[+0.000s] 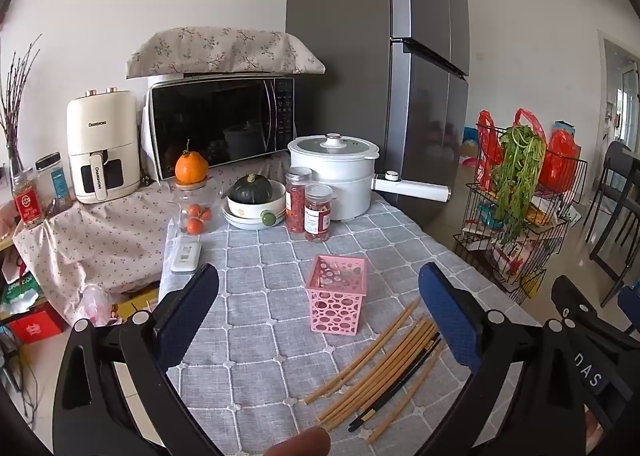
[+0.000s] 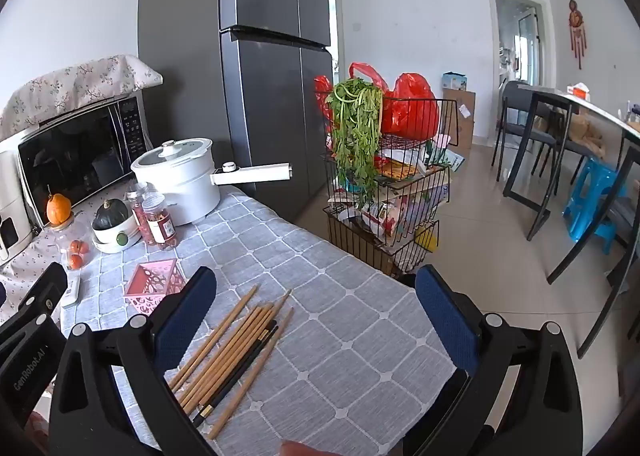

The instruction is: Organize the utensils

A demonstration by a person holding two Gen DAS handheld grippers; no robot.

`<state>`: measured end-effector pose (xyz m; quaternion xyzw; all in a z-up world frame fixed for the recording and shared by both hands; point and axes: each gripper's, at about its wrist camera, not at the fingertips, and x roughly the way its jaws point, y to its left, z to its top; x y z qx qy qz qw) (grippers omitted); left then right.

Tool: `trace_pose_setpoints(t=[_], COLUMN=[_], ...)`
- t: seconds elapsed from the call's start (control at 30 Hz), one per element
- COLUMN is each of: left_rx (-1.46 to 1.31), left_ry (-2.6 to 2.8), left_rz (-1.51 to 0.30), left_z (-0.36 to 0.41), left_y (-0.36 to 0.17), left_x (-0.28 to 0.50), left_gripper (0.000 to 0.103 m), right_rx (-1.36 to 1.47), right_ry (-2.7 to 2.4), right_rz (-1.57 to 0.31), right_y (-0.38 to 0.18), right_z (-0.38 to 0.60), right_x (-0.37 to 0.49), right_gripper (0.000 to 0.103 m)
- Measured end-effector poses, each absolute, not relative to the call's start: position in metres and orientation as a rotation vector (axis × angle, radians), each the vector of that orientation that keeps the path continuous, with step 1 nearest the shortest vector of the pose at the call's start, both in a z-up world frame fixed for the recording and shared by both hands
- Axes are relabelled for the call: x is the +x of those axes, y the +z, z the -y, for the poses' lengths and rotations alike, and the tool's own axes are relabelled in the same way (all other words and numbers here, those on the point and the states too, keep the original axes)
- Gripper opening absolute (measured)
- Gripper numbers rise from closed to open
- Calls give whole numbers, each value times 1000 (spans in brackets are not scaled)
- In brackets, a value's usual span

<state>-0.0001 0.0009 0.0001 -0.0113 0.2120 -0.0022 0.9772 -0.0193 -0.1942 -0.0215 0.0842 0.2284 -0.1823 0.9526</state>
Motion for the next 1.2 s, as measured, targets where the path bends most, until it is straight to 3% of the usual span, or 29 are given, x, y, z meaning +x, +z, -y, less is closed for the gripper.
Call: trace_pose_setpoints(t=[1.2], left_rx=[-23], left_ry=[-5], left_rz=[-436], left_z=[-1], left_y=[0], left_x=[0], left_gripper=[96], right_rx=[186], right_ry=[-367], right_rz=[-476], right_y=[-21], right_z=[194], right_x=[-22], right_gripper=[97])
